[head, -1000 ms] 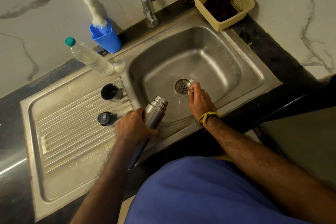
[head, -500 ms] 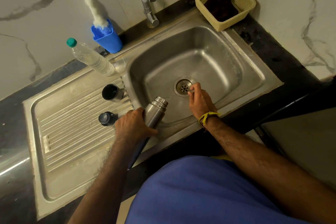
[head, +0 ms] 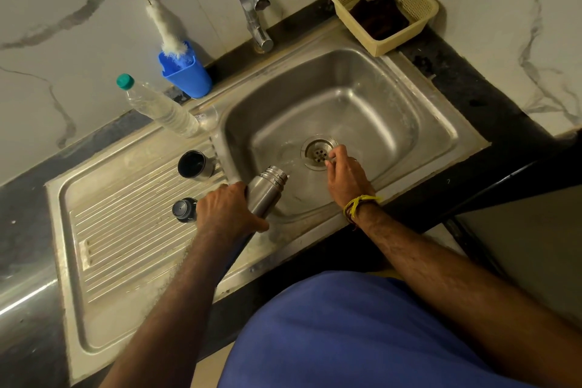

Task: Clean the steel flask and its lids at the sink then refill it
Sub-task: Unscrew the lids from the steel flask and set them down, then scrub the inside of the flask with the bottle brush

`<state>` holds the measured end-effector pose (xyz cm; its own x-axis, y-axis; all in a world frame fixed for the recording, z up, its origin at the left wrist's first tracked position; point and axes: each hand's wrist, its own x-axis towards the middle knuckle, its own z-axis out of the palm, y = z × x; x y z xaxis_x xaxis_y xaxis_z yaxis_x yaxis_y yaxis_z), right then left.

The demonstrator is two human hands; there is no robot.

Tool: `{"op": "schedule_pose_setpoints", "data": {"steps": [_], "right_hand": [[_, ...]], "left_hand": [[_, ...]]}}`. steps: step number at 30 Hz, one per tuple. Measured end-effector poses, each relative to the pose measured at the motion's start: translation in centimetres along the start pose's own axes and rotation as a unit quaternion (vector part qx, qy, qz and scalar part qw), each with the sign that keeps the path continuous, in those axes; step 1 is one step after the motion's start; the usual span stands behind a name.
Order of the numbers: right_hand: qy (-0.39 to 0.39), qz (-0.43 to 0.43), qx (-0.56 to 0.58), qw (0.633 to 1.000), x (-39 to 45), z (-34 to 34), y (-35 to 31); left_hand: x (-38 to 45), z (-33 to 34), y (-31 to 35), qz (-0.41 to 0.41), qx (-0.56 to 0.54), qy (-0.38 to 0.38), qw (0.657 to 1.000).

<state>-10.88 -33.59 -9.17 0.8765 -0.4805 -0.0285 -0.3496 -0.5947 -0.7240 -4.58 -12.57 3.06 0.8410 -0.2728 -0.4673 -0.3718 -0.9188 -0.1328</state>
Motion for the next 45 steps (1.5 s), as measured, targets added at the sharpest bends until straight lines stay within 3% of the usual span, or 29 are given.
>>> {"op": "schedule_pose_setpoints", "data": {"steps": [12,18,24,30,36,40,45], "right_hand": [[0.005,0.000,0.007,1.000,0.0,0.0,0.1],[-0.006,0.016,0.011,1.000,0.2,0.0,0.2],[-0.007,0.024,0.026,0.999,0.4,-0.1,0.0],[0.000,0.014,0.030,0.999,0.1,-0.2,-0.1],[-0.018,0.018,0.022,0.999,0.2,-0.5,-0.5],[-0.025,0.028,0.034,0.999,0.4,-0.2,-0.1],[-0.009,0.046,0.034,0.998,0.9,0.3,0.5]], "left_hand": [[1.6,-2.8,0.6,0.012,0.100,-0.009,0.995],[1.5,-5.5,3.6,0.014,0.256,-0.036,0.966],[2.1,-5.6,5.4,0.036,0.291,-0.046,0.955],[2.6,-3.6,2.2,0.030,0.109,0.009,0.994],[0.7,-1.8,0.5,0.025,-0.061,0.085,0.994],[-1.5,-0.5,0.0,0.007,-0.197,0.173,0.965],[-2.8,1.0,-1.1,-0.050,-0.385,0.238,0.890]]}}
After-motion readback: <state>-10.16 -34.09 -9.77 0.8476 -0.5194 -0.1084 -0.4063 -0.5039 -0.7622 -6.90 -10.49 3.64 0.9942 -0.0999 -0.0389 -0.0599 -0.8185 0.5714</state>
